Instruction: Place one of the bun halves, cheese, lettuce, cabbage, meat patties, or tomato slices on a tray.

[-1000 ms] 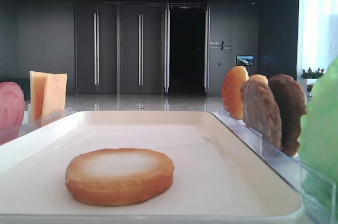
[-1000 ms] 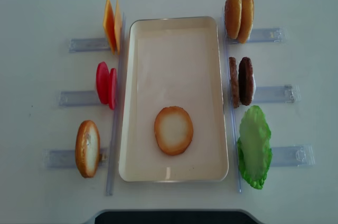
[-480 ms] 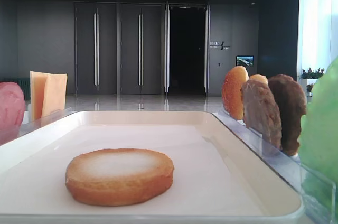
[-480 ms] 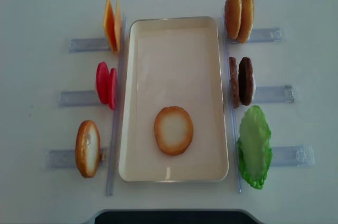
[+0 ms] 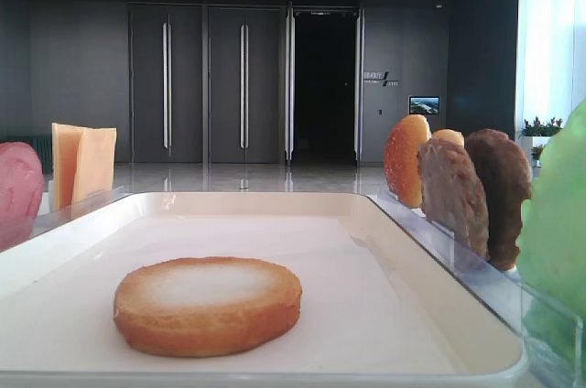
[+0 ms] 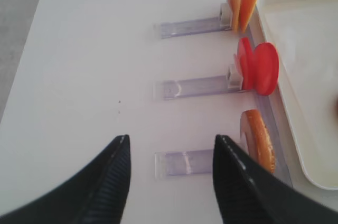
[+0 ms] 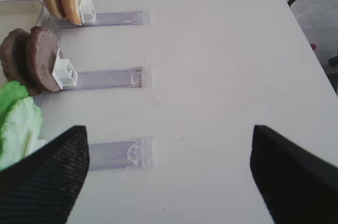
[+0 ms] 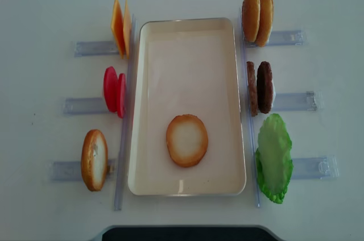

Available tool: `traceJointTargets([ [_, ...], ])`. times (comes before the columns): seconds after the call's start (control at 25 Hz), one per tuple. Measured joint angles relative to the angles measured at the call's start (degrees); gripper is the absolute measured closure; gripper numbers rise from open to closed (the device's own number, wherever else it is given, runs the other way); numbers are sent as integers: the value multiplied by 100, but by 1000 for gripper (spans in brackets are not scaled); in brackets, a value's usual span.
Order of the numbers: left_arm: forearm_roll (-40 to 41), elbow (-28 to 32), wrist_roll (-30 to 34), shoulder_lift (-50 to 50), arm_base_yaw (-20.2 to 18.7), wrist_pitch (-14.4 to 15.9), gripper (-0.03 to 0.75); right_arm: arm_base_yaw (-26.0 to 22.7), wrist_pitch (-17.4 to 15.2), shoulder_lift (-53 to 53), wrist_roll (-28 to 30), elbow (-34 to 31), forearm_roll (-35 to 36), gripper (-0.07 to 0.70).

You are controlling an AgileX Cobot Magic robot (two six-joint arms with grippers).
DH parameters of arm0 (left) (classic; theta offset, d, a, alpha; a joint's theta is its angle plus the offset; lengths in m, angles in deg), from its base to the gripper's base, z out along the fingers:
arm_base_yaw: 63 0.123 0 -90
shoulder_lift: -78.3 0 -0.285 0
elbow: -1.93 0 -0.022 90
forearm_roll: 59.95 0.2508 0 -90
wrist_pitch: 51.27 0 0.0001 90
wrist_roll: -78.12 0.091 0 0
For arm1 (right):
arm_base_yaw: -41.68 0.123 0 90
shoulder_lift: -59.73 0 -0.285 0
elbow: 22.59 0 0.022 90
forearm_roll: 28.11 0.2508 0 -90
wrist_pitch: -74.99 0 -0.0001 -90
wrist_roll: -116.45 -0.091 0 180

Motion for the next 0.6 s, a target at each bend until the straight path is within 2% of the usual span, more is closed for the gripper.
traceJointTargets([
  [0.28,-597,43,377,-783,0,0,328,0,0,0,0,0,0,42],
  [0.6,-911,66,675,-1091,-128,7,328,0,0,0,0,0,0,42],
])
